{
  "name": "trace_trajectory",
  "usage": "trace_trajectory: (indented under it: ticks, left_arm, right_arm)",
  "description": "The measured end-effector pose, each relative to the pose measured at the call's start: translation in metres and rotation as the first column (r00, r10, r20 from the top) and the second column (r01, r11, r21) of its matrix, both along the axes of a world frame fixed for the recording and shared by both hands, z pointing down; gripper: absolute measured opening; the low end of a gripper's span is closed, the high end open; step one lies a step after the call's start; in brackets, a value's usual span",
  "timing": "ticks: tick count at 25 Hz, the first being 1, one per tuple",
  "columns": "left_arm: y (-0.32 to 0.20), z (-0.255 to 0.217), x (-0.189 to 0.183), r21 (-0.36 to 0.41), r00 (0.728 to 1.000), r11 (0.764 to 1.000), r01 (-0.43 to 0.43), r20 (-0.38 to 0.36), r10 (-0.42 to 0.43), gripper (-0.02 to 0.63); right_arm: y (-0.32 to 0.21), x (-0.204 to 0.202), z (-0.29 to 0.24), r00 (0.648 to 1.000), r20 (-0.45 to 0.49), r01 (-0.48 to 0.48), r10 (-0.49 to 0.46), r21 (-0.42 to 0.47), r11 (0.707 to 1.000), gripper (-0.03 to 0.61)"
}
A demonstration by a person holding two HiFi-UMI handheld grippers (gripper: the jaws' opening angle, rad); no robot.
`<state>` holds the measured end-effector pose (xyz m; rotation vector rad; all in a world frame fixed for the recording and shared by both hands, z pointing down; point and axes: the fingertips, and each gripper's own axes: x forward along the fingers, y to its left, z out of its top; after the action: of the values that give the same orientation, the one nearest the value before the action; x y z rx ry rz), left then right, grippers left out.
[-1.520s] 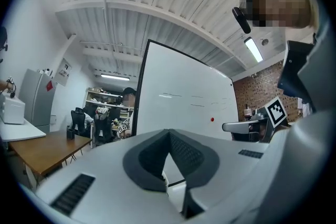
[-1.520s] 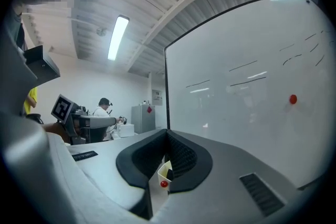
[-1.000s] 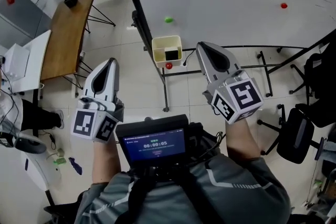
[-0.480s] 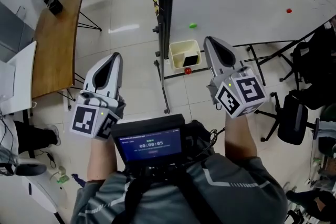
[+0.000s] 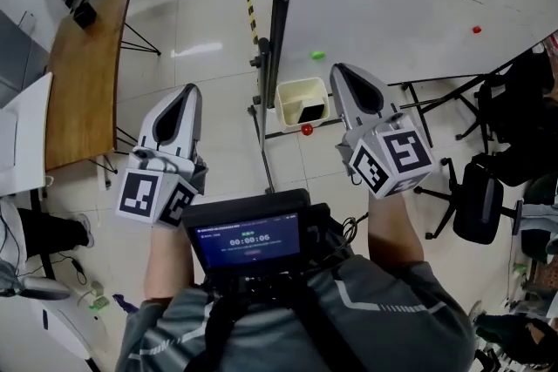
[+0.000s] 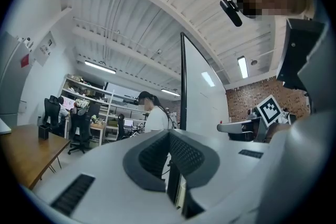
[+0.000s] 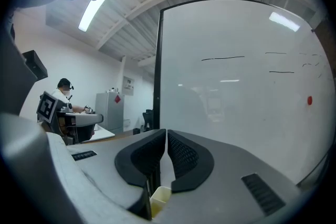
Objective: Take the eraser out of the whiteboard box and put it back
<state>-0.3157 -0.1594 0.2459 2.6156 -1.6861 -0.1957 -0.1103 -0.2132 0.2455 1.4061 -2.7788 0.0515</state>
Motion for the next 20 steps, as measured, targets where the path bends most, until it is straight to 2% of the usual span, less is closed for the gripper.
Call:
trace_trajectory:
  ticks: [2, 6, 7, 9, 13, 14, 19, 20]
  left_arm:
    - [-0.007, -0.001, 0.010, 0.001, 1.000, 1.000, 0.012, 0.002, -0.012, 0.032]
    - [-0.020, 0.005, 0.022, -0.013, 0.999, 0.999, 0.032, -0.011, -0.032, 0.032]
    - [-0.023, 0.009, 0.025, -0.023, 0.999, 0.999, 0.031, -0.007, -0.032, 0.032]
    - [-0.030, 0.018, 0.028, -0.045, 0.999, 0.998, 0.034, 0.003, -0.033, 0.032]
    - [-0.044, 0.044, 0.025, -0.096, 0.996, 0.992, 0.084, 0.004, -0.084, 0.032]
    - [-0.047, 0.054, 0.026, -0.118, 0.996, 0.989, 0.089, 0.001, -0.089, 0.032]
    - [-0.059, 0.097, 0.035, -0.186, 0.997, 0.979, 0.079, 0.023, -0.076, 0.032]
    - [-0.060, 0.107, 0.037, -0.201, 0.997, 0.976, 0.080, 0.031, -0.075, 0.032]
  right_arm:
    - [-0.007, 0.007, 0.002, 1.000, 0.003, 0.011, -0.011, -0.004, 1.000, 0.086]
    - [-0.017, 0.013, 0.014, 1.000, -0.002, 0.027, -0.027, -0.020, 0.999, 0.088]
    - [-0.020, 0.014, 0.019, 1.000, -0.001, 0.029, -0.029, -0.034, 0.999, 0.110]
    - [-0.026, 0.014, 0.032, 0.999, 0.000, 0.032, -0.032, -0.066, 0.997, 0.147]
    - [-0.038, 0.015, 0.071, 0.999, -0.021, 0.023, -0.026, -0.149, 0.989, 0.153]
    - [-0.039, 0.015, 0.083, 0.999, -0.025, 0.024, -0.029, -0.178, 0.984, 0.182]
    - [-0.046, 0.015, 0.137, 0.998, -0.051, 0.008, -0.023, -0.280, 0.960, 0.199]
    - [-0.046, 0.015, 0.148, 0.998, -0.058, 0.004, -0.022, -0.299, 0.954, 0.224]
